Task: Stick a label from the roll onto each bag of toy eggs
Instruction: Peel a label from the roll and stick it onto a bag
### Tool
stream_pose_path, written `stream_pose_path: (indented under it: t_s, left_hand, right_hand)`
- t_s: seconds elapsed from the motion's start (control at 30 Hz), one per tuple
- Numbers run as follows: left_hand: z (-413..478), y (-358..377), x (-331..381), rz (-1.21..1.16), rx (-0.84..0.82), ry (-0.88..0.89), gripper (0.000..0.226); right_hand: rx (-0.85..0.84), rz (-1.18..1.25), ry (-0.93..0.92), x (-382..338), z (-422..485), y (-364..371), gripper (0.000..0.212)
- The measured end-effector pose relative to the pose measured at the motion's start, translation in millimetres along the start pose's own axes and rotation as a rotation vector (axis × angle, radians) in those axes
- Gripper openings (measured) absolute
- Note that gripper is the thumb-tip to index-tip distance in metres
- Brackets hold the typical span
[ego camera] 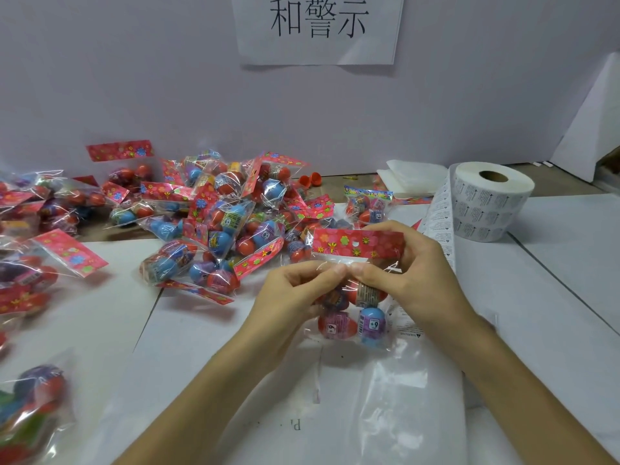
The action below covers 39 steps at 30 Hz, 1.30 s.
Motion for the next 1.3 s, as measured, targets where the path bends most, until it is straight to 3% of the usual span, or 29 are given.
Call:
stream_pose_path:
  t_s: [0.1,0.33,0.6,0.73,0.9,1.07,1.17,1.3]
  left_hand:
    - [1,-4,4,-0.042,0.048,0.009,0.036]
    - [1,-8,4,-0.040,0.188,0.068,0.031]
    - [-1,-8,7,0.021,0.213,0.104,0.034]
    - [0,-9,5,0.043,0.216,0.094,0.032]
    - [-1,-7,6,0.008,0.211,0.092,0.031]
    - [-8,-14,24,0.276,0.371,0.449,0.022]
    - [-12,-2,25,0.405,0.287,0.504,0.028]
    - [-11,14,11,0.546,0.099,0.458,0.059]
  right_hand:
    - [-0.014,0.036,0.017,1,1,2,0.038]
    - [-0.015,0.034,0.112,11,0,5,0.023]
    - [-0.008,0.003,0.151,11,0,6,0.044]
    - [-0.051,-0.003,0.155,12,2,5,0.021]
    - [-0.011,0.022,0.097,9,1,2,0.011]
    - [0.266,0.019,-0.005,4,3,-15,0.014]
    - [0.350,0.069,0.001,4,3,-24,0.007]
    - [0.155,0.158,0.070,1,4,-12,0.016]
Point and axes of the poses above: each hand's wrist, its own z-axis towards the middle knuckle, its own y-axis out of the palm, x = y × z, the point moved 5 cm from there along z, towards the middle knuckle, and after that the axes turned 3 degrees about x, right-handed, at the moved point
